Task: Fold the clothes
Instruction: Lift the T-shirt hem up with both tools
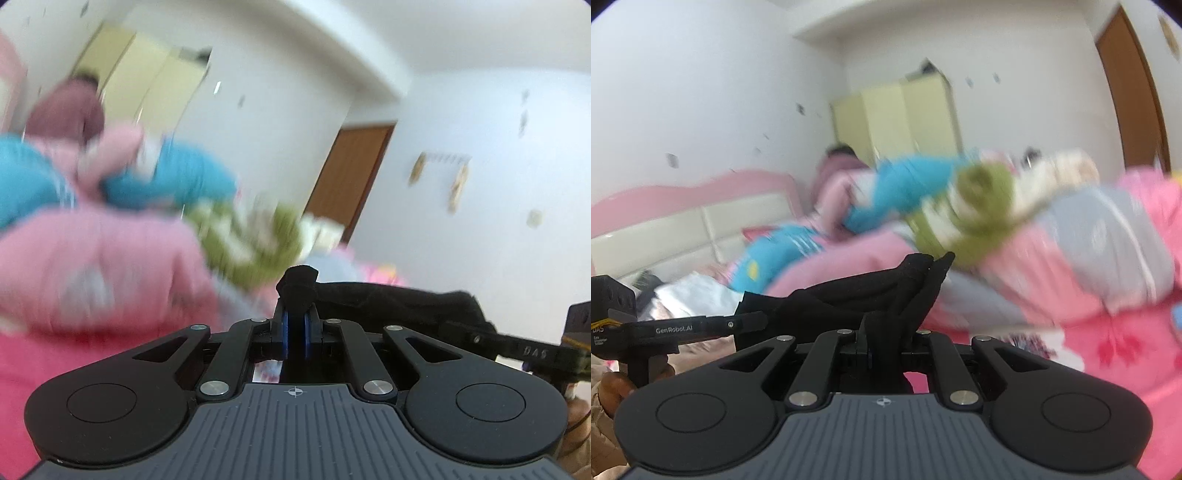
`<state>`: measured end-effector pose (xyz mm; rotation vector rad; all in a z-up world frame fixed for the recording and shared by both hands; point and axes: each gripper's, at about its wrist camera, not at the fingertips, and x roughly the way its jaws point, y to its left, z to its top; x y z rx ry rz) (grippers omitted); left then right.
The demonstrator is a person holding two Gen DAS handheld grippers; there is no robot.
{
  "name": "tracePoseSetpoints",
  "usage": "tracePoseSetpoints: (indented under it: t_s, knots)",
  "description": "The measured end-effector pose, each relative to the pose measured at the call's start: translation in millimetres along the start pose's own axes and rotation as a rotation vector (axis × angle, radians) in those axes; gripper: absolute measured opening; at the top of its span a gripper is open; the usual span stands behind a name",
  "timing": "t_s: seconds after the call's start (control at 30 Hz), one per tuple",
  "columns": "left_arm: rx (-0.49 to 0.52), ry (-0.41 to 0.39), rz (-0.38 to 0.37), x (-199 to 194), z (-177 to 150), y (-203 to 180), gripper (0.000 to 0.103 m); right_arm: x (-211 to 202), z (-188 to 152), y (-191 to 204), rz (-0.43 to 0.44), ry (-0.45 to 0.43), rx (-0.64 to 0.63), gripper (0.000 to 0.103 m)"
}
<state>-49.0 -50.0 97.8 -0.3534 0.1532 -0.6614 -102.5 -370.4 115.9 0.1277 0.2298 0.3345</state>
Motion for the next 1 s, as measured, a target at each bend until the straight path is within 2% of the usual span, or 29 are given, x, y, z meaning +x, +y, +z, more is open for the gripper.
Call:
tracePoseSetpoints:
  t_s: [0.13, 0.23, 0.3, 0.43, 0.53, 0.8, 1.0]
  knots:
    - [0.057, -0.118, -0.034, -47.6, 32.2, -28.5, 0.006, -36.7, 26.9, 43.5, 0.035, -0.095, -0.052, 0.01]
    - [0.073, -0.155, -0.051, -74.9, 48.2, -41.5, 0.006, -60.0, 40.4, 71.8, 0.086, -0.152, -0.077, 0.01]
    - [0.074, -0.154, -0.051, -86.8, 51.9, -45.3, 0.006, -72.9, 45.4, 88.1, 0.123, -0.175, -0.087, 0.01]
    - [0.063, -0.129, -0.036, -96.3, 49.4, -43.3, 0.006, -79.9, 42.4, 100.9, 0.174, -0.168, -0.04, 0.01]
    - [0.059, -0.12, -0.037, -100.6, 39.5, -36.1, 0.006, -78.0, 33.3, 102.9, 0.187, -0.147, 0.016, 0.01]
    - [0.019, -0.079, -0.031, -110.7, 31.6, -16.7, 0.006, -80.9, 14.0, 109.5, 0.194, -0.128, 0.061, 0.01]
    - [0.045, -0.1, -0.053, -123.9, 36.4, -30.7, 0.006, -100.2, 12.0, 112.5, 0.224, -0.154, 0.067, 0.01]
